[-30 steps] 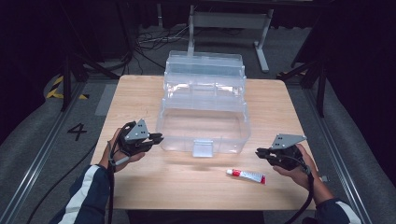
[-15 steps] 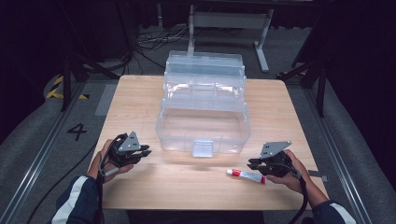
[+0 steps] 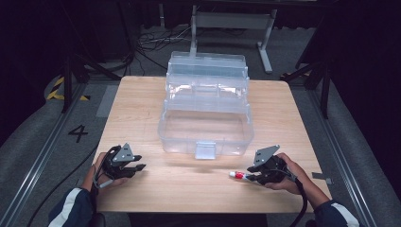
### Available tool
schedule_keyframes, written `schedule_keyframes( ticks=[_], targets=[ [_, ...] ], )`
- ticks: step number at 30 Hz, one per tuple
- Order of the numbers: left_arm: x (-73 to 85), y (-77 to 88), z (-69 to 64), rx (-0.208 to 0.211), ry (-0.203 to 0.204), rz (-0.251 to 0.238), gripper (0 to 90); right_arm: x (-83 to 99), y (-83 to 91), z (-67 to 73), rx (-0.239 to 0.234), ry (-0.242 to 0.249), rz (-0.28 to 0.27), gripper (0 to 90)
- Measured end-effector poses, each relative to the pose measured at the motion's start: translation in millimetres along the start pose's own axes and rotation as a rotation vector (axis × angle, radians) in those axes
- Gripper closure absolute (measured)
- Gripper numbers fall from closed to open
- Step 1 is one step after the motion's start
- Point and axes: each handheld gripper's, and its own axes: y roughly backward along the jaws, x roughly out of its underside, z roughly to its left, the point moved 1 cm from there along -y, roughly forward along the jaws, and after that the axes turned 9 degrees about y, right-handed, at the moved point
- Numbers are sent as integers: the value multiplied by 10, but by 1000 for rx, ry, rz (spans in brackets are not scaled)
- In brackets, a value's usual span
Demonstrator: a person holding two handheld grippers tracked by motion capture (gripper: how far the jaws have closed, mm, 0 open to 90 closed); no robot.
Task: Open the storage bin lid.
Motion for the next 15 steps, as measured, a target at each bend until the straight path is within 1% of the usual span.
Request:
schedule_keyframes(
  ticks=[2,5,7,10,11,12,15],
  targets=[
    [31,0,-3,-4,4,4,592,-14,-21,1,-16,14,18,667],
    [77,-13,-3,8,19,4,543,-43,-52,-2,-33,18,47,651],
    [97,-25,-4,20,20,9,523,-61,-79,-6,-38,27,70,639],
    [109,-25,1,24,27,2,511,-79,-105,-18,-46,28,90,639],
    [113,-28,5,26,32,-1,503,-86,-115,-24,-49,23,95,639],
    [117,-33,10,31,41,-6,493,-92,-127,-37,-54,30,97,639],
    [129,-38,23,37,56,-14,475,-115,-154,-46,-64,29,127,639]
  ],
)
